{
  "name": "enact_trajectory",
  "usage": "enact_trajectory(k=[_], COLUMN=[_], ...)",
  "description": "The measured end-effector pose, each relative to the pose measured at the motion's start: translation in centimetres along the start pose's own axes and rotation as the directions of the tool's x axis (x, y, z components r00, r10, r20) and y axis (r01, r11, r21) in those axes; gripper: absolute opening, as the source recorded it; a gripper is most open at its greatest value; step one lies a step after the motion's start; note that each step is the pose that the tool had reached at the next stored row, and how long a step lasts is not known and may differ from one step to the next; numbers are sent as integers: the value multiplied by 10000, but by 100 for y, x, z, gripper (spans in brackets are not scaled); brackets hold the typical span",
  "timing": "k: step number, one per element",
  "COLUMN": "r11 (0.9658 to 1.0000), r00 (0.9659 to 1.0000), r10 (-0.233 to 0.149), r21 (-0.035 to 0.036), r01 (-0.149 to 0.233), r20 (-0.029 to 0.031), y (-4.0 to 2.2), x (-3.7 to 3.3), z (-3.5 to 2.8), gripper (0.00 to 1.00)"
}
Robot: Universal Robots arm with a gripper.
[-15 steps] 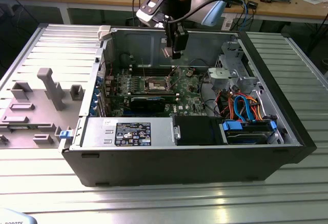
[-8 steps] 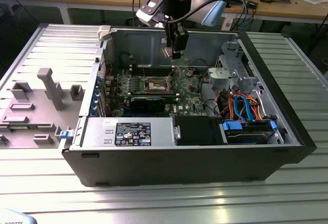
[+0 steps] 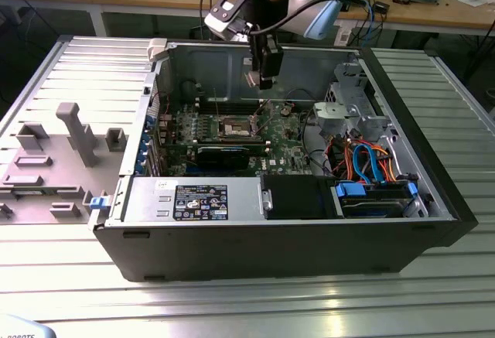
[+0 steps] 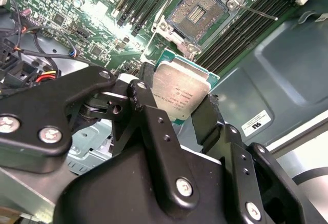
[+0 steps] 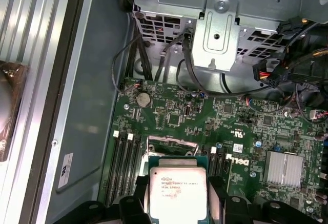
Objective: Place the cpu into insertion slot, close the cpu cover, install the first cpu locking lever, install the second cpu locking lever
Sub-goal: 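Place the cpu into insertion slot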
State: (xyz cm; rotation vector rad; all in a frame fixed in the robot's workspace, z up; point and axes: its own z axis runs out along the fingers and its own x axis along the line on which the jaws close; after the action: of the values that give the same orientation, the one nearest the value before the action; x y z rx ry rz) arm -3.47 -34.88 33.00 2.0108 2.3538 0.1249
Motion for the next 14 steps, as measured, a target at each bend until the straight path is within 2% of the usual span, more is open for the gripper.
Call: enact_trajectory(k=[2,14], r11=[9999,9998], r00=[9999,9998], r10=[138,177], r21=[-2,-3], r01=[-138,-177], r20=[13,17], y=[0,0], x=[0,0], z=[0,0], gripper=[54,54])
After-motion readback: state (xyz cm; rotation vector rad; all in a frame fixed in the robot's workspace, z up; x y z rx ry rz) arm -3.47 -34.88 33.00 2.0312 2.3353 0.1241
